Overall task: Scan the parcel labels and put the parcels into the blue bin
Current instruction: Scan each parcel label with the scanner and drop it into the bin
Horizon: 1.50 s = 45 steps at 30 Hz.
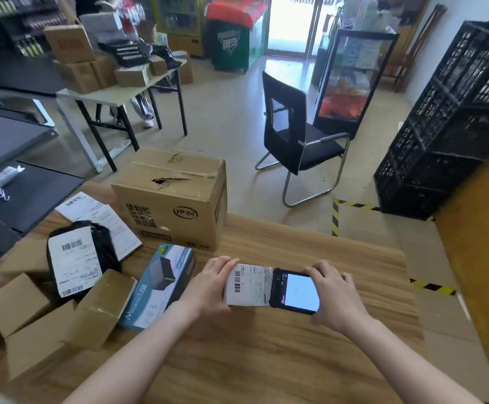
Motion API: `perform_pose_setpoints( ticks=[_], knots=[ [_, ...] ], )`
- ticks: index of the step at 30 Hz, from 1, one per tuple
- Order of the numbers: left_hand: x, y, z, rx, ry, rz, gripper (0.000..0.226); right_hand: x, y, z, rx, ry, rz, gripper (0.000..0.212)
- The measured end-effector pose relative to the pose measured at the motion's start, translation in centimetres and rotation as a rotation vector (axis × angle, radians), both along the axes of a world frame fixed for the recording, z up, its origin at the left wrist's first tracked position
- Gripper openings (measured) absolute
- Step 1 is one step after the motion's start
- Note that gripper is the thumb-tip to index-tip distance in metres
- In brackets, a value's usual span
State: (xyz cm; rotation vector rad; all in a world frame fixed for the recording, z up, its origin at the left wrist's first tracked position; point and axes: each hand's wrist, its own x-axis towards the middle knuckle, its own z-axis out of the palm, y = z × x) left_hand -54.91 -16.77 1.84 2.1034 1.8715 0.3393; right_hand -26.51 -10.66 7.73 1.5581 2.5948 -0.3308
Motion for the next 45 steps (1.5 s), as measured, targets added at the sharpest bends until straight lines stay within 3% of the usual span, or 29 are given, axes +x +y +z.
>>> perform_pose_setpoints(
  ticks=[10, 20, 27, 32, 45],
  knots=[
    [10.4, 2.1, 1.0, 0.022, -0.055, -0.082, 0.099, 12.1, -3.8, -0.9, -0.075, 0.273, -0.37, 0.096],
    [34.8, 1.7, 0.4, 0.04, -0.112, -0.325, 0.101, 35.6, -13.2, -2.5, -0.069, 0.482, -0.817, 0.09],
    [59.4, -2.1, -0.4, -0.022, -0.063, -0.748, 0.099, 53.1, -26.7, -3.7, 0.001, 0.502, -1.233, 0.094],
    [75.0, -7.3, 0.0, -0.087, -0.042, -1.109, 0.096, 60.9, -38.2, -3.8, 0.094, 0.458, -1.578, 0.091],
    [100.9, -26.3, -4.8, -0.243, 0.025, -1.927, 0.099, 62.2, -60.6, -6.9, 0.13, 0.475, -2.515, 0.097]
  ],
)
